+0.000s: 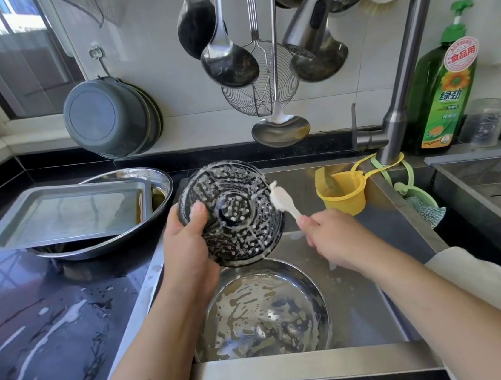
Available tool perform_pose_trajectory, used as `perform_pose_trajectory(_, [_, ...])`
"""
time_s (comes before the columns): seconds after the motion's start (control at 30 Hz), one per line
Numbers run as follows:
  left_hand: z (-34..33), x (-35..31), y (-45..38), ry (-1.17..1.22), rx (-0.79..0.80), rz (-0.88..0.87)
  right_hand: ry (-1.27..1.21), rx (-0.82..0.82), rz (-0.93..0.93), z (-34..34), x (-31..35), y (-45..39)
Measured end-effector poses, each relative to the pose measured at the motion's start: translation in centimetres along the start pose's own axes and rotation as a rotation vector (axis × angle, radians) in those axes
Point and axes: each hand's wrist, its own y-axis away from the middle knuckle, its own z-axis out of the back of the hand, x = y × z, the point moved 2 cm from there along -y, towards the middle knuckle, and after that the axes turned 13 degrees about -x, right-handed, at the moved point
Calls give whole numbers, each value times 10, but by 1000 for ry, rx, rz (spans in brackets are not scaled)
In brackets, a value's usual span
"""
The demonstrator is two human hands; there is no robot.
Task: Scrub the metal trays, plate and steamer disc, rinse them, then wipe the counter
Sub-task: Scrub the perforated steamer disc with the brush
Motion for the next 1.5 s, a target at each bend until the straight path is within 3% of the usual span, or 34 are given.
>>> perform_pose_trajectory(0.23, [-1, 1, 3, -25, -4, -40, -2, 13, -8, -2, 0, 1])
perform_pose_trajectory(0.53, [9, -5, -9, 105, -163, -16, 73, 285, -36, -16, 7, 20])
perform_pose_trajectory(0.83, [-2, 2, 4, -27, 31, 38, -124, -9, -77, 4, 4, 5])
perform_pose_trajectory(0.97, [-1, 2, 5, 2, -5, 17, -102, 24, -83, 1, 4, 6])
perform_pose_trajectory(1.2, [10, -6, -9, 127, -170, 5, 23, 279, -66, -14, 8, 22])
perform_pose_trajectory(1.4, [0, 1, 0, 61, -85, 25, -81, -59, 38, -5, 7, 6])
perform_pose_trajectory(1.5, [-2, 2, 4, 30, -60, 7, -20, 30, 70, -8, 4, 6])
